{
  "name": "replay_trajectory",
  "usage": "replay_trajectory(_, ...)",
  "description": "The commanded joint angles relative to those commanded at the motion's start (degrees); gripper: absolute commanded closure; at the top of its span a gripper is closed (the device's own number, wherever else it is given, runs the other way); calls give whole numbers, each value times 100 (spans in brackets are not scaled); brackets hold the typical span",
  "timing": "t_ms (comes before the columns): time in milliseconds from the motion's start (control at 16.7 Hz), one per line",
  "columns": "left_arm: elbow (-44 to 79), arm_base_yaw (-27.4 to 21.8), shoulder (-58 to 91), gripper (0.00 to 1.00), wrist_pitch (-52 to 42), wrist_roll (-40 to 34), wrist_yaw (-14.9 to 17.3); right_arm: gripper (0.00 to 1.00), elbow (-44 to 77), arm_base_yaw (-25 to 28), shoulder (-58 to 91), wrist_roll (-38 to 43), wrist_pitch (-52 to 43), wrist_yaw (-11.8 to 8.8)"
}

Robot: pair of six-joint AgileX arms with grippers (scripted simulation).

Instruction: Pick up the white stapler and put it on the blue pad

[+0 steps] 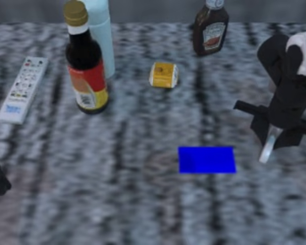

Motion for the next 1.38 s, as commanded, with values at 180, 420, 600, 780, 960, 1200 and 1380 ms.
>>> replay_trajectory(180,0,0,0,0,0,0,0,100,319,8,-117,12,-411,-2)
replay_trajectory(420,0,0,0,0,0,0,0,100,974,26,-456,3,-1538,-4)
replay_trajectory(600,0,0,0,0,0,0,0,100,1299,37,-675,-23,-1990,-5)
replay_trajectory(780,0,0,0,0,0,0,0,100,1319,37,-696,-27,-2017,-5)
replay_trajectory(960,0,0,0,0,0,0,0,100,1333,35,-660,55,-2015,-7)
replay_trajectory(1200,0,0,0,0,0,0,0,100,1596,270,-486,919,-2153,-7)
replay_trajectory(1380,0,0,0,0,0,0,0,100,1862,552,-316,2196,-2305,-9)
